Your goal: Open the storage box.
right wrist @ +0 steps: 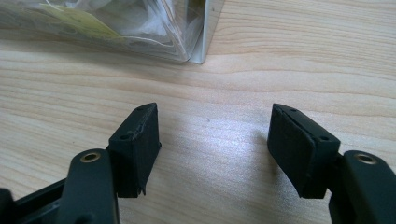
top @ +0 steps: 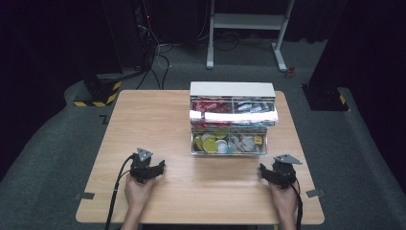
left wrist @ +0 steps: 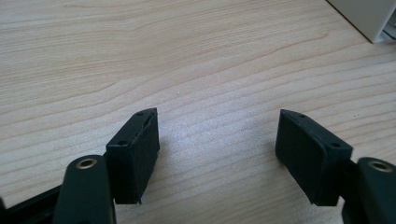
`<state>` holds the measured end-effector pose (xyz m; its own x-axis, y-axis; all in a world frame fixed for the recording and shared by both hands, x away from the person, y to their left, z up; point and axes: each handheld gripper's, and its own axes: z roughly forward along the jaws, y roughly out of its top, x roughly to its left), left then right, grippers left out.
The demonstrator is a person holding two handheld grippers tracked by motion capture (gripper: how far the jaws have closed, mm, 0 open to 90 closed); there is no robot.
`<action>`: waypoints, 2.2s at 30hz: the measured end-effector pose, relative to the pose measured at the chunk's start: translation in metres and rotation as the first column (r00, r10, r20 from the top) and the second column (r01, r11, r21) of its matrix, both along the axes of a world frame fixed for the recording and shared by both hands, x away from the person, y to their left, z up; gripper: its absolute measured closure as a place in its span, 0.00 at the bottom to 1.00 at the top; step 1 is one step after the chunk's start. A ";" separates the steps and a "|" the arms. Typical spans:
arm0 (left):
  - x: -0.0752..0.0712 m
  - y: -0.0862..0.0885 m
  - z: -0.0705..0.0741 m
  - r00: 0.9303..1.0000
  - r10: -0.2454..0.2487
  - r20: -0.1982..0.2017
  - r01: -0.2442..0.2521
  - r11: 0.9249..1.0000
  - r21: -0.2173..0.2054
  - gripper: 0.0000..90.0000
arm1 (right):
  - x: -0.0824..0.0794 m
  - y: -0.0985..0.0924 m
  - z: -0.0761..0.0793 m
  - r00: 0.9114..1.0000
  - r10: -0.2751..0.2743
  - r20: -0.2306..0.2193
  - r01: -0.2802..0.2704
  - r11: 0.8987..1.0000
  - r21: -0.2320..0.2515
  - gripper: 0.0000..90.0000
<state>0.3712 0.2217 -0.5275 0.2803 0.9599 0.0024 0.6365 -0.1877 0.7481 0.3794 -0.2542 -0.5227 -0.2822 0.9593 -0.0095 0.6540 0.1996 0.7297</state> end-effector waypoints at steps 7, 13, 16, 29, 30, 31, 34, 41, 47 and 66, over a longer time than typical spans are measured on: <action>0.000 0.000 0.000 1.000 -0.002 -0.001 0.002 1.000 0.001 0.34 | 0.000 0.000 0.000 1.000 -0.003 -0.001 0.003 1.000 -0.002 0.36; 0.000 0.000 0.000 1.000 -0.001 0.000 0.001 1.000 0.001 0.33 | 0.000 0.002 0.000 1.000 -0.010 -0.002 0.010 1.000 -0.006 0.35; 0.000 0.000 0.000 1.000 -0.001 0.000 0.001 1.000 0.001 0.33 | -0.002 0.001 0.000 1.000 -0.007 0.003 0.007 1.000 -0.007 0.38; 0.000 0.000 0.000 1.000 -0.002 0.000 0.002 1.000 0.000 0.33 | -0.015 -0.002 0.002 0.999 0.001 0.047 -0.004 0.998 0.055 0.53; 0.000 0.000 0.000 1.000 -0.002 0.001 0.002 1.000 0.000 0.33 | -0.016 -0.002 0.003 0.999 0.004 0.051 -0.007 0.998 0.058 0.54; 0.000 0.000 0.000 1.000 -0.002 -0.002 0.002 1.000 -0.001 0.33 | -0.017 -0.002 0.003 0.998 0.015 0.054 -0.019 0.997 0.074 0.54; 0.000 0.000 0.000 1.000 -0.003 -0.002 0.003 1.000 -0.002 0.33 | -0.017 -0.002 0.003 0.998 0.042 0.048 -0.046 0.996 0.081 0.55; 0.000 0.000 0.000 1.000 -0.006 -0.001 0.006 1.000 -0.001 0.33 | -0.020 0.006 0.004 0.994 0.103 0.034 -0.105 0.992 0.065 0.59; 0.000 -0.001 0.000 1.000 -0.005 0.001 0.005 1.000 0.000 0.33 | -0.029 0.010 0.008 0.985 0.165 0.045 -0.169 0.982 0.085 0.66; 0.000 0.000 0.000 1.000 -0.007 0.000 0.007 1.000 0.000 0.32 | -0.041 0.017 0.029 0.961 0.264 0.086 -0.273 0.955 0.113 0.69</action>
